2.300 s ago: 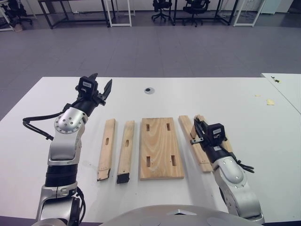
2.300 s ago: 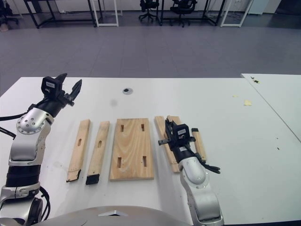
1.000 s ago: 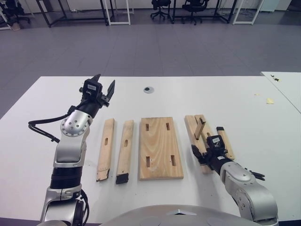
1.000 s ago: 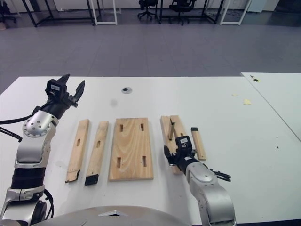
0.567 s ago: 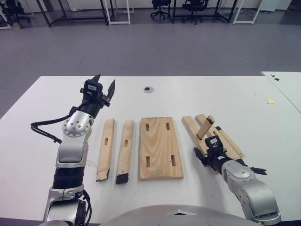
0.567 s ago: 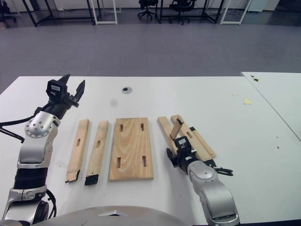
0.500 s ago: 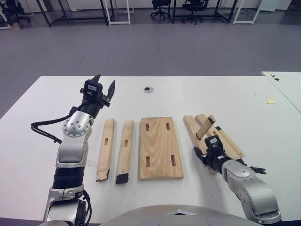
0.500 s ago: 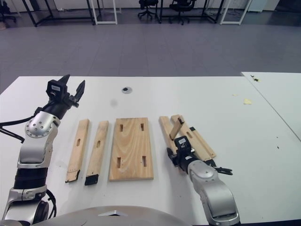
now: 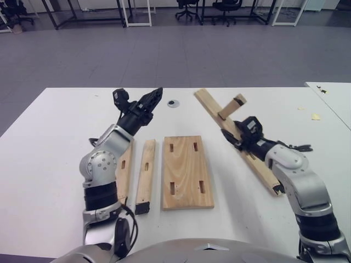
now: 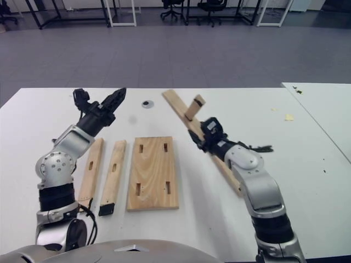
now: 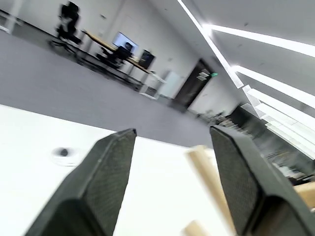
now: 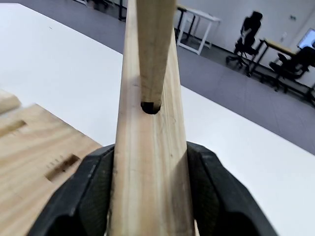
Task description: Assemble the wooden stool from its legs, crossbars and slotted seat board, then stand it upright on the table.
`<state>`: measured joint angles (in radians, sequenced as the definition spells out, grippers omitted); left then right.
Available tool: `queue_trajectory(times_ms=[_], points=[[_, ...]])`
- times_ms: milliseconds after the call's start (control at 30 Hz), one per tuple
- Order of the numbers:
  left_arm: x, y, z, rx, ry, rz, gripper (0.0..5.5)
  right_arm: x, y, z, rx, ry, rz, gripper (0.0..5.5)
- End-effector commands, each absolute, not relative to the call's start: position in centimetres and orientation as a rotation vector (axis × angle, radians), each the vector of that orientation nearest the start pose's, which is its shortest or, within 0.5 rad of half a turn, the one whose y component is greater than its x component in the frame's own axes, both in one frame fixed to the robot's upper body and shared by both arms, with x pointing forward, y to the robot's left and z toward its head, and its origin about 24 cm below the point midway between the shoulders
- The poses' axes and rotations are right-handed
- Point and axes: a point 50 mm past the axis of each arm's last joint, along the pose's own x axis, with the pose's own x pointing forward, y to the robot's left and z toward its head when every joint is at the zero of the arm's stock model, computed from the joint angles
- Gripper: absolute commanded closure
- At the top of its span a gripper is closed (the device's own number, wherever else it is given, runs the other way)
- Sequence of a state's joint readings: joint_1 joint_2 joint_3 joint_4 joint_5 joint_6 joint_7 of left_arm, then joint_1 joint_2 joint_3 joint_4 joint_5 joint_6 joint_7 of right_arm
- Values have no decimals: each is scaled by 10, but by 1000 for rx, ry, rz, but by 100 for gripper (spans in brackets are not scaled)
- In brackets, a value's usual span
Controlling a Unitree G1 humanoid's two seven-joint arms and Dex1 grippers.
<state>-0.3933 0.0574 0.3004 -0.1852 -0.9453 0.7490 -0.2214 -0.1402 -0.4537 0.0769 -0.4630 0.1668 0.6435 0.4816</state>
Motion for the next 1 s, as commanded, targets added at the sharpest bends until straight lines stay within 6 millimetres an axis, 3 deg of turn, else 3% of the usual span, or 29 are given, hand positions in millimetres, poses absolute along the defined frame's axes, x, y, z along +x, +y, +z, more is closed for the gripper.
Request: queue_trajectory(times_ms=[33,200,533,767,900,1000], points=[[302,115,155,-998,95,-670,274,257,-122,141,-330,15,769,343],[297,108,156,-1043,131,-698,274,260,-116,150,-364,-41,800,343],[293,112,155,-1039,91,-680,437,258,-120,150,-424,-63,812,343],[293,120,161,-1049,31,-654,441,258,-123,147,-399,-39,816,343],[295,134,159,-1011,6,-572,449,257,-126,146,-358,-3,817,244],[297,164,149,-961,-12,-420,449,247,-141,130,-364,121,828,189]])
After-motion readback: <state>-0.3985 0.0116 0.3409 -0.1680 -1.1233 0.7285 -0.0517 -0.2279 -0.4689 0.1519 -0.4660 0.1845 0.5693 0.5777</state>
